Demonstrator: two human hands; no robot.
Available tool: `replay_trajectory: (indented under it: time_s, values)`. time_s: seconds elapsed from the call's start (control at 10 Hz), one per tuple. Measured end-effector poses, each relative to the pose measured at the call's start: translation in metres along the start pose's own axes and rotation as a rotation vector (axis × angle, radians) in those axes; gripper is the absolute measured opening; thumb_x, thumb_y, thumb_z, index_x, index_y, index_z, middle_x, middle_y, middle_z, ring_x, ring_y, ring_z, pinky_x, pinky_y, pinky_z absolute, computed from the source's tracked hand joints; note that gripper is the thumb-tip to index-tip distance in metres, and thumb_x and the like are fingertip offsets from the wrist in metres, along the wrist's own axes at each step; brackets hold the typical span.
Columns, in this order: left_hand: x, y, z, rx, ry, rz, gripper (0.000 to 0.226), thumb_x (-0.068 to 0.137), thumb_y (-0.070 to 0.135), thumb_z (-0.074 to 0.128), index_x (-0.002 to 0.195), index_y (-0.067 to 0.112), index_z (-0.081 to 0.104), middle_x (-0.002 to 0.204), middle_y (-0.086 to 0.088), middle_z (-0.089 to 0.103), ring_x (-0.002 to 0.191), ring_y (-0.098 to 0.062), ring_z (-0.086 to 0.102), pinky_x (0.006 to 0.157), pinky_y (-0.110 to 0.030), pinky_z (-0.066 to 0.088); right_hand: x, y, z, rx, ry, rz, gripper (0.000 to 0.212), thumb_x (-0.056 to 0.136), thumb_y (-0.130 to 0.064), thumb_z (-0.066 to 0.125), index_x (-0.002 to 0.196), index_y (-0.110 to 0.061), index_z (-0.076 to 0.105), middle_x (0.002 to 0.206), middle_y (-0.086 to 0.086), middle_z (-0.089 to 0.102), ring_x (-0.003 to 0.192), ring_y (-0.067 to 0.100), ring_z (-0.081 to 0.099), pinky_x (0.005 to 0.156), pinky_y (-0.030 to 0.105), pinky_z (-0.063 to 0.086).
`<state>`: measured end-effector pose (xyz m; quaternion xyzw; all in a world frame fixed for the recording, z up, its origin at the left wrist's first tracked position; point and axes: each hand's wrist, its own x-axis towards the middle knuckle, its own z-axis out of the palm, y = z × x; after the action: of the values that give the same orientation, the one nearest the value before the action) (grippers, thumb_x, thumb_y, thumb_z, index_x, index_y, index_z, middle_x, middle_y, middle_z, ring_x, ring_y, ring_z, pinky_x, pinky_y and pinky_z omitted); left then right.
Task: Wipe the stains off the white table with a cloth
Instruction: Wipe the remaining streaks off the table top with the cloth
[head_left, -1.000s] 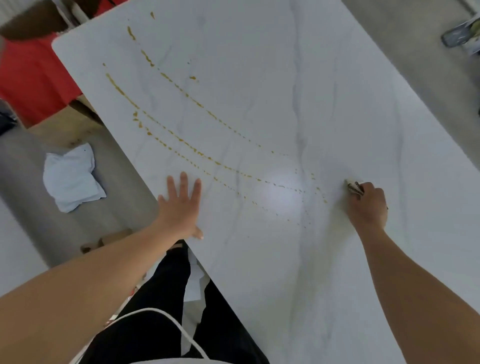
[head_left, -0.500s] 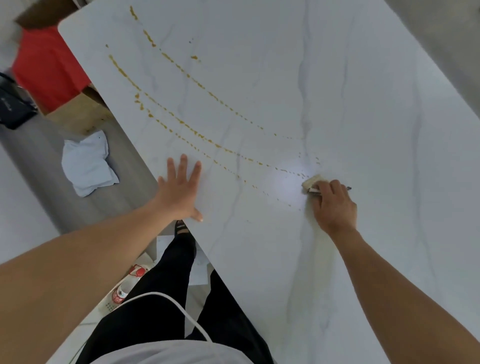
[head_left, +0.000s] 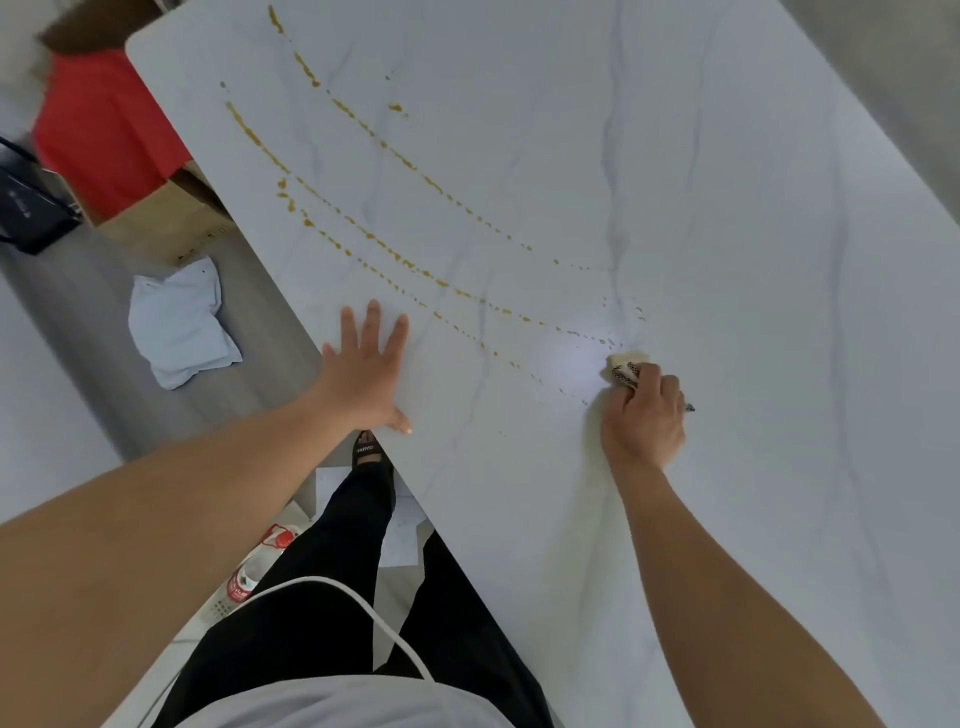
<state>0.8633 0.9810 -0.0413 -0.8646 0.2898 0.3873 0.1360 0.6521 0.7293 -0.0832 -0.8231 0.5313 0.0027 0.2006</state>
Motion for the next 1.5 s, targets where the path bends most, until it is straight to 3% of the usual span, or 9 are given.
replay_trajectory:
  time_s: [0.2, 0.4, 0.5, 0.6, 0.7, 0.9, 1.1, 1.3, 1.5]
  values:
    - [0.0, 0.0, -0.001, -0.014, 0.001, 0.005, 0.152, 0.067, 0.062, 0.087, 0.156, 0.021, -0.029, 0.16, -0.016, -0.04, 0.147, -0.05, -0.031, 0.119, -0.069, 0.015, -0.024, 0.009, 0.008, -0.143, -0.109, -0.582, 0.015, 0.083, -0.011, 0.059, 0.097, -0.016, 0.055, 0.09, 0.003, 0.048, 0.081, 0.027, 0.049, 0.048, 0.028, 0.034]
    - [0.0, -0.001, 0.001, -0.022, 0.008, 0.008, 0.152, 0.067, 0.062, 0.088, 0.156, 0.022, -0.028, 0.16, -0.016, -0.039, 0.147, -0.05, -0.031, 0.118, -0.07, 0.015, -0.027, -0.013, 0.01, -0.012, -0.009, 0.02, 0.023, 0.091, -0.01, 0.047, 0.113, -0.012, 0.054, 0.108, 0.009, 0.052, 0.102, 0.031, 0.051, 0.06, 0.036, 0.035]
    - [0.0, -0.002, 0.001, -0.021, 0.011, 0.011, 0.152, 0.066, 0.062, 0.088, 0.156, 0.022, -0.028, 0.16, -0.016, -0.039, 0.147, -0.05, -0.031, 0.119, -0.07, 0.015, -0.048, -0.018, 0.016, -0.097, -0.144, -0.407, 0.017, 0.088, -0.015, 0.054, 0.105, -0.016, 0.053, 0.099, 0.004, 0.05, 0.09, 0.027, 0.05, 0.053, 0.032, 0.036]
    - [0.0, -0.002, 0.001, -0.028, 0.014, 0.012, 0.152, 0.066, 0.061, 0.088, 0.157, 0.022, -0.028, 0.16, -0.016, -0.039, 0.147, -0.049, -0.031, 0.119, -0.07, 0.015, -0.048, -0.011, 0.015, -0.11, -0.218, -0.562, 0.017, 0.087, -0.016, 0.055, 0.104, -0.02, 0.055, 0.097, 0.0, 0.05, 0.087, 0.025, 0.051, 0.052, 0.03, 0.037]
    - [0.001, -0.002, 0.002, -0.011, 0.018, 0.01, 0.152, 0.066, 0.063, 0.087, 0.157, 0.022, -0.027, 0.16, -0.017, -0.038, 0.148, -0.05, -0.029, 0.119, -0.07, 0.016, -0.048, -0.024, 0.018, 0.051, -0.09, -0.043, 0.021, 0.092, -0.014, 0.048, 0.112, -0.015, 0.054, 0.106, 0.003, 0.053, 0.098, 0.026, 0.052, 0.063, 0.035, 0.037]
    - [0.002, -0.003, 0.002, -0.003, 0.014, 0.006, 0.153, 0.065, 0.065, 0.087, 0.156, 0.023, -0.028, 0.16, -0.016, -0.039, 0.148, -0.049, -0.03, 0.119, -0.07, 0.015, -0.082, -0.032, 0.028, -0.115, -0.246, -0.639, 0.021, 0.088, -0.026, 0.043, 0.102, -0.019, 0.057, 0.097, 0.001, 0.05, 0.086, 0.025, 0.051, 0.049, 0.029, 0.032]
    - [0.001, -0.006, 0.004, -0.021, 0.021, 0.022, 0.152, 0.066, 0.064, 0.086, 0.157, 0.023, -0.028, 0.16, -0.016, -0.04, 0.147, -0.049, -0.031, 0.119, -0.071, 0.013, -0.076, -0.04, 0.029, -0.001, -0.092, -0.122, 0.018, 0.09, -0.013, 0.051, 0.107, -0.013, 0.056, 0.1, 0.005, 0.053, 0.093, 0.027, 0.05, 0.056, 0.033, 0.037]
    - [0.005, -0.009, 0.008, -0.023, 0.031, 0.036, 0.151, 0.067, 0.067, 0.084, 0.157, 0.024, -0.029, 0.16, -0.015, -0.04, 0.147, -0.049, -0.031, 0.119, -0.07, 0.011, -0.1, -0.038, 0.035, -0.155, -0.283, -0.717, 0.022, 0.088, -0.028, 0.043, 0.103, -0.02, 0.057, 0.097, 0.001, 0.053, 0.084, 0.025, 0.054, 0.045, 0.028, 0.035]
    - [0.006, -0.014, 0.012, 0.008, 0.035, 0.053, 0.149, 0.068, 0.071, 0.08, 0.155, 0.025, -0.031, 0.16, -0.015, -0.041, 0.148, -0.051, -0.029, 0.119, -0.071, 0.013, -0.116, -0.063, 0.043, 0.007, -0.067, -0.077, 0.02, 0.089, -0.012, 0.052, 0.108, -0.014, 0.057, 0.099, 0.003, 0.052, 0.093, 0.026, 0.049, 0.055, 0.032, 0.037]
